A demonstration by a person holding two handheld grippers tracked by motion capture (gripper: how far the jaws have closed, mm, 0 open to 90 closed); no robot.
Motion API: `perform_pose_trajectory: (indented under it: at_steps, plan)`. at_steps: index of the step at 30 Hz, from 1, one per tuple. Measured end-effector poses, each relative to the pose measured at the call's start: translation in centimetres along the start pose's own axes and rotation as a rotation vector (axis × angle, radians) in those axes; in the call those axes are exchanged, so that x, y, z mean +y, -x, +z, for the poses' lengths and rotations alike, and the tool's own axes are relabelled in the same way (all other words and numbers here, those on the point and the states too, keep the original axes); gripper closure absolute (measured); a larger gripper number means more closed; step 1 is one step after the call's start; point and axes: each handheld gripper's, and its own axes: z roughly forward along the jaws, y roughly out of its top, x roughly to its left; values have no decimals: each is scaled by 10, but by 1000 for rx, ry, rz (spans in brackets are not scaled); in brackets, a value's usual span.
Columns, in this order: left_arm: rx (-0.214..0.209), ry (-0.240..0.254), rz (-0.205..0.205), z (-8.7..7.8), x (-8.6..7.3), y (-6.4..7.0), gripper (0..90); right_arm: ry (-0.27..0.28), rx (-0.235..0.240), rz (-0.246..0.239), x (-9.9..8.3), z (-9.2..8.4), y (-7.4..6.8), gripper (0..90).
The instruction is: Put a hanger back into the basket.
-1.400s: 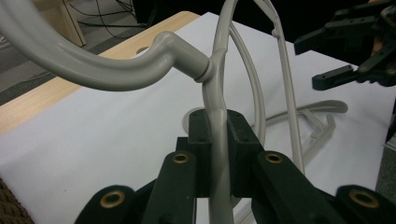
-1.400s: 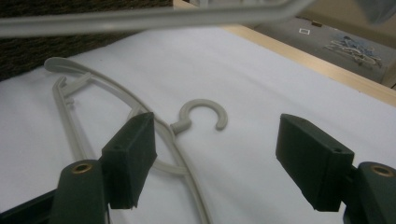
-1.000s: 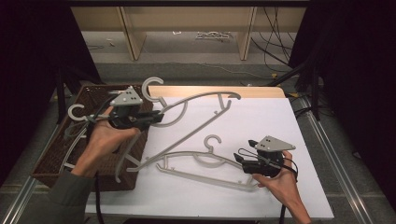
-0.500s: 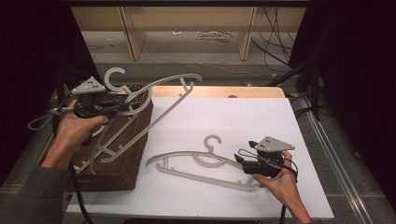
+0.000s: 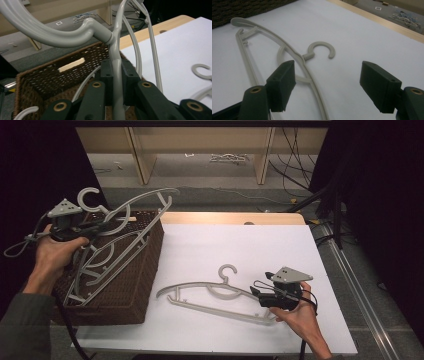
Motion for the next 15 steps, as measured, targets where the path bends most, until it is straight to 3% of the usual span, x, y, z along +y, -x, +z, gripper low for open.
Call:
perform_pose_trajectory:
  at_steps: [3,9,15]
  plan:
    - [19,1,-14,0,-4,-9,821,2,-1,-1,0,0,0,295]
    - [56,4,-4,2,-19,-32,821,-2,-1,-6,-1,2,0,294]
    - [73,-1,-20,1,-39,-44,821,-7,3,-5,-1,3,0,291]
